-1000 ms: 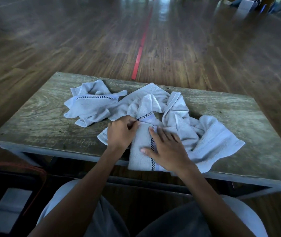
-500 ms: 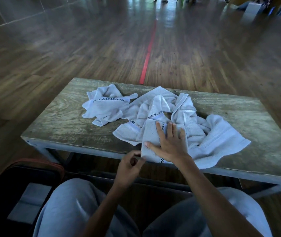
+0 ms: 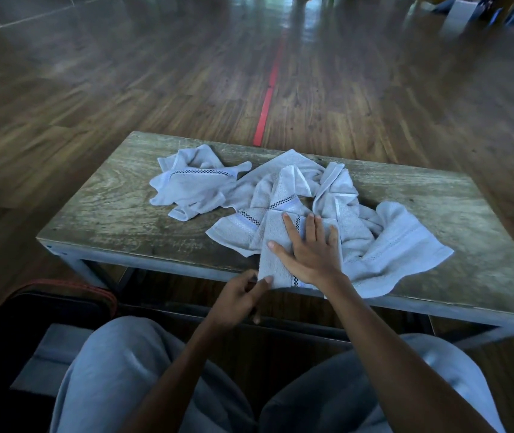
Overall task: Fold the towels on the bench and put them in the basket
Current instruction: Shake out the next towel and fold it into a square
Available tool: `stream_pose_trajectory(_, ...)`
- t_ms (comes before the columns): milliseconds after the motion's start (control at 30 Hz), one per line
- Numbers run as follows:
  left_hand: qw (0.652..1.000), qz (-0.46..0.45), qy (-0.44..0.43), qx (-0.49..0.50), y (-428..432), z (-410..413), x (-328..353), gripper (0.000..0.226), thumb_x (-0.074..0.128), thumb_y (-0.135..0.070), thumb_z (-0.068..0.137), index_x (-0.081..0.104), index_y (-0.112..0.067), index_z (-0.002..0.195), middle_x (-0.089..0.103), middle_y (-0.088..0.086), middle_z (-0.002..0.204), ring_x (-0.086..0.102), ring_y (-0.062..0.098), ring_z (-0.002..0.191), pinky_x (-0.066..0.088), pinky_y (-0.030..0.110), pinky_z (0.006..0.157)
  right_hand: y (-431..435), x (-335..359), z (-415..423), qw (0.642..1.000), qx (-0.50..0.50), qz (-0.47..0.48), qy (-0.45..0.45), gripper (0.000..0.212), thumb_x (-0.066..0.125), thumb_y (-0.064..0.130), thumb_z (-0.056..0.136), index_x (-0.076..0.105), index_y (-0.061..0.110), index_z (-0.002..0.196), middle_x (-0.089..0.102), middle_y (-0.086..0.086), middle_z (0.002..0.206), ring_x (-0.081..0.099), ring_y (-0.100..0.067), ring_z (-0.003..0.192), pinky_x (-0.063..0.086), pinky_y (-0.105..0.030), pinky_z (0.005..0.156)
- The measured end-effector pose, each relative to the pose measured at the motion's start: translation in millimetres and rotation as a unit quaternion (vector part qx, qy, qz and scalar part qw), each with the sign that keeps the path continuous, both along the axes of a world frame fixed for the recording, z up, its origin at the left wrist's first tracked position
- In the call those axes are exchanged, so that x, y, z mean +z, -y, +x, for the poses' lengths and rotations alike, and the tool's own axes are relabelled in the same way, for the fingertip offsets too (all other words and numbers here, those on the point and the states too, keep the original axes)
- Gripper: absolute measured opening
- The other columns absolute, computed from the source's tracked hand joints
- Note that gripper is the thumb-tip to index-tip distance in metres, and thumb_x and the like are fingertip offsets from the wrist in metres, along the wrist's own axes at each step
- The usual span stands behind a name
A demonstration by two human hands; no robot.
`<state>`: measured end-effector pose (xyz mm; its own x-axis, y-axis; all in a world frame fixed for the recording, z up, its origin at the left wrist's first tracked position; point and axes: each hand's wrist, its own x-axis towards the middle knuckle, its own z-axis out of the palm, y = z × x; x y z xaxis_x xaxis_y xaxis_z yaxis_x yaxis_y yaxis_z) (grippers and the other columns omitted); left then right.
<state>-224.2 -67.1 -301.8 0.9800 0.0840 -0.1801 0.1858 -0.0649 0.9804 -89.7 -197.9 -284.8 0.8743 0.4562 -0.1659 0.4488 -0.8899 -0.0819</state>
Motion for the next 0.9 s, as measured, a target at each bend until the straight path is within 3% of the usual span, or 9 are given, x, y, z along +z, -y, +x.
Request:
stream_pose_trajectory(200,0.999,-0.019,-0.025,-0.020,7.8,2.6,2.7,0.030,0.052,-0.041,0.090,0.054,-0.019,0.109,0.061,0.008,0.065,0.063,0.024,0.050,0.044,0.025,0.044,-0.2,-3.6,-0.1,1.000,-0.005,0.012,0.014,0.080,0.001,0.080,0.076,-0.017,0.042,0.145,-0.010,-0.016,0.158,-0.014,-0.028,0.145,-0.008,-0.055,0.114)
stream_pose_trajectory(300,0.999,-0.017,-0.031,-0.015,5.3,2.2,0.3,0.027,0.056,-0.038,0.090,0.056,-0.016,0.106,0.059,0.006,0.062,0.065,0.025,0.054,0.045,0.027,0.047,0.3,-4.7,0.0,1.000,-0.006,0.015,0.013,0.080,0.001,0.080,0.077,-0.016,0.043,0.145,-0.010,-0.015,0.158,-0.014,-0.027,0.145,-0.009,-0.054,0.114)
stream_pose_trajectory(433,0.999,0.038,-0.023,-0.027,-1.4,3.1,-0.4,0.028,0.061,-0.033,0.089,0.056,-0.015,0.110,0.070,0.010,0.088,0.068,0.029,0.058,0.050,0.032,0.052,0.5,-5.0,0.4,1.000,-0.007,0.023,0.010,0.078,0.001,0.080,0.077,-0.015,0.044,0.145,-0.011,-0.014,0.158,-0.015,-0.025,0.145,-0.010,-0.053,0.114)
stream_pose_trajectory(533,0.998,0.051,-0.020,-0.026,-1.6,3.8,-1.0,0.028,0.062,-0.029,0.089,0.055,-0.015,0.112,0.070,0.010,0.094,0.068,0.029,0.059,0.051,0.034,0.054,0.9,-4.5,0.7,1.000,-0.005,0.024,0.008,0.078,0.000,0.080,0.076,-0.015,0.044,0.144,-0.010,-0.013,0.159,-0.015,-0.024,0.145,-0.010,-0.053,0.115)
stream_pose_trajectory(667,0.999,0.027,-0.017,0.000,-1.8,2.2,-2.8,0.028,0.064,-0.032,0.086,0.059,-0.015,0.107,0.070,0.008,0.078,0.068,0.028,0.059,0.055,0.034,0.055,0.9,-5.0,1.0,1.000,-0.006,0.025,0.012,0.078,0.001,0.080,0.077,-0.014,0.044,0.145,-0.009,-0.013,0.159,-0.014,-0.024,0.146,-0.009,-0.053,0.115)
stream_pose_trajectory(800,0.998,-0.024,-0.037,0.034,2.5,0.3,-1.0,0.032,0.052,-0.041,0.090,0.057,-0.010,0.090,0.068,0.013,0.072,0.069,0.030,0.064,0.051,0.031,0.055,1.0,-6.1,-0.3,0.999,-0.008,0.025,0.020,0.078,0.001,0.080,0.077,-0.014,0.044,0.145,-0.008,-0.013,0.159,-0.012,-0.025,0.146,-0.009,-0.053,0.115)
stream_pose_trajectory(900,0.998,-0.008,-0.045,0.051,5.3,2.4,0.2,0.032,0.048,-0.038,0.095,0.053,-0.007,0.088,0.064,0.010,0.065,0.068,0.029,0.060,0.050,0.034,0.056,0.6,-6.4,0.5,1.000,-0.009,0.025,0.009,0.077,0.005,0.079,0.079,-0.012,0.044,0.145,-0.009,-0.013,0.159,-0.012,-0.025,0.146,-0.009,-0.052,0.114)
